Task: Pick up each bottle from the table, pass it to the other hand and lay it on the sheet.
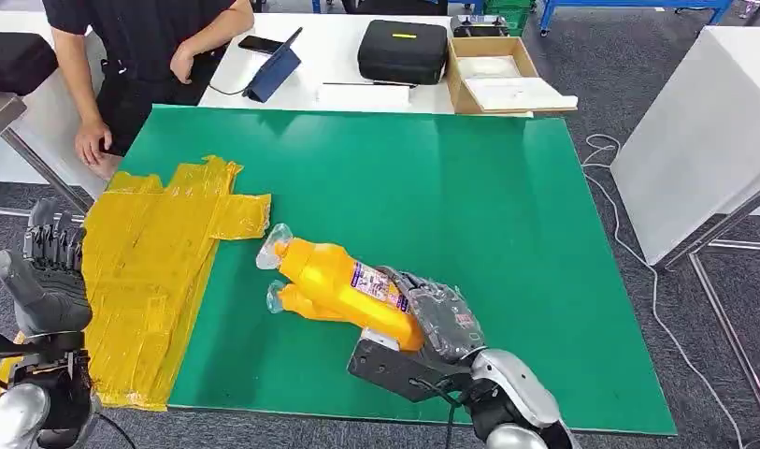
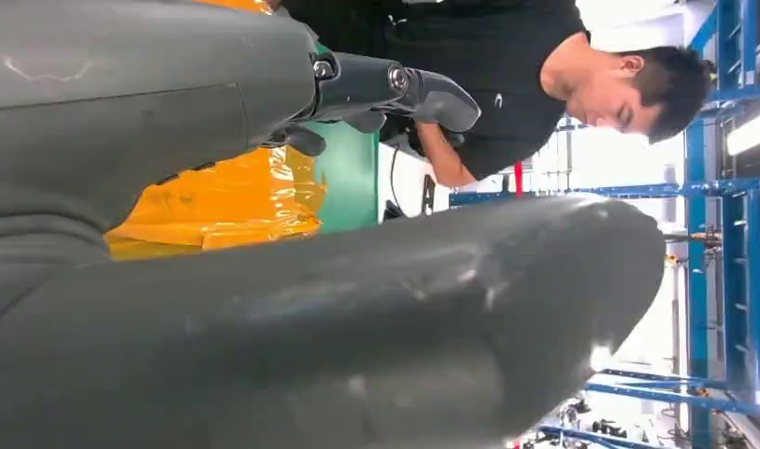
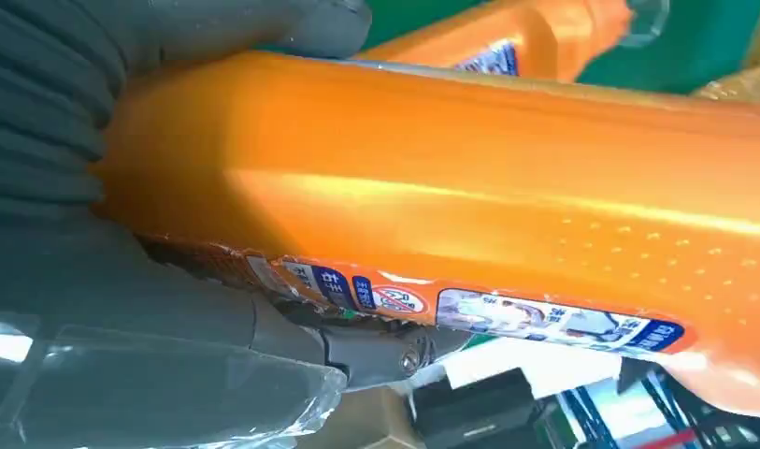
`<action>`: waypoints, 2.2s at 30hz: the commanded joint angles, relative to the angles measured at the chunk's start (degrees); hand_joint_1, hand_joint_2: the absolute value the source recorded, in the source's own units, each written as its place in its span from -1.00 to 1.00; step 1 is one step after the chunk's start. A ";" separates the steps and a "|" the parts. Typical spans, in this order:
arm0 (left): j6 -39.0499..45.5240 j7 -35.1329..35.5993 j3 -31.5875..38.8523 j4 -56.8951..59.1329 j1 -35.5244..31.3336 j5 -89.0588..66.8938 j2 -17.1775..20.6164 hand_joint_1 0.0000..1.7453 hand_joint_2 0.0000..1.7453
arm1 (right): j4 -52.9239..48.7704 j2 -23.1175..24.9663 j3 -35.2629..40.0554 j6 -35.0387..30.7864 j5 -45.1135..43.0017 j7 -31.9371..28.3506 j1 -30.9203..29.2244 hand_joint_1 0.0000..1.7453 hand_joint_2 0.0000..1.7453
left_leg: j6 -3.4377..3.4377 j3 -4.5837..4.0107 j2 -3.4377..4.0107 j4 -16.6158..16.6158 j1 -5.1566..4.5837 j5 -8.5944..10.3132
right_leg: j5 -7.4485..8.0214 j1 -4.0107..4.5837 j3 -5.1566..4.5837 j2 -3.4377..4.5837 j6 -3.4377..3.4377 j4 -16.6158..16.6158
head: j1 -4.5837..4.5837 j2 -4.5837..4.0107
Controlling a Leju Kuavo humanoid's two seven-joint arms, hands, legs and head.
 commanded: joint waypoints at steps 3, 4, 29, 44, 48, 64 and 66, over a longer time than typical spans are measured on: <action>-9.15 3.76 -4.91 1.89 2.81 8.53 -0.34 -1.00 -1.00 | 0.82 2.45 -4.22 -5.78 -3.34 -2.15 -3.31 1.00 1.00 | -0.11 0.05 0.06 -0.02 -0.01 0.00 | 0.02 -0.01 0.03 0.03 -0.06 -0.02 | 0.00 0.00; -10.68 4.45 -6.65 2.17 2.12 9.59 0.58 -1.00 -1.00 | 2.84 4.21 -3.72 -6.65 -3.31 -1.91 -4.88 1.00 1.00 | -0.18 0.03 0.08 -0.02 0.04 0.01 | 0.05 0.05 0.04 0.03 -0.10 -0.06 | 0.00 0.00; -10.71 7.92 -23.74 7.90 -10.55 19.74 5.49 -1.00 1.00 | 34.79 17.59 10.90 -6.32 2.17 5.08 -22.33 1.00 1.00 | -0.27 -0.12 0.07 -0.01 0.12 0.18 | 0.19 0.05 -0.08 0.02 -0.29 0.02 | 0.02 0.00; -12.46 11.48 -18.99 11.56 -10.60 29.37 5.29 -1.00 1.00 | 31.68 16.88 17.20 -12.99 16.69 10.18 -23.86 1.00 1.00 | -0.23 -0.20 -0.01 -0.02 0.14 0.18 | 0.15 0.02 -0.12 -0.05 -0.25 0.02 | 0.04 0.00; -14.44 12.80 -17.33 12.47 -10.07 32.64 5.01 -1.00 1.00 | 28.72 15.18 16.11 -15.88 21.52 10.36 -22.85 1.00 1.00 | -0.25 -0.19 -0.03 -0.03 0.15 0.19 | 0.16 0.03 -0.10 -0.08 -0.25 -0.01 | 0.00 0.00; -19.43 16.46 -17.21 14.97 -10.79 39.70 3.91 -1.00 1.00 | 21.67 12.82 14.62 -16.58 27.62 8.61 -16.49 1.00 1.00 | -0.31 -0.18 -0.13 -0.06 0.18 0.20 | 0.15 0.07 -0.07 -0.18 -0.28 -0.10 | 0.02 0.00; -19.83 16.46 -17.47 15.47 -11.19 39.94 3.85 -1.00 1.00 | 21.47 12.78 14.53 -16.27 27.21 8.69 -16.41 1.00 1.00 | -0.22 -0.28 -0.09 -0.01 0.14 0.20 | 0.15 0.02 -0.21 -0.11 -0.23 -0.01 | 0.00 0.00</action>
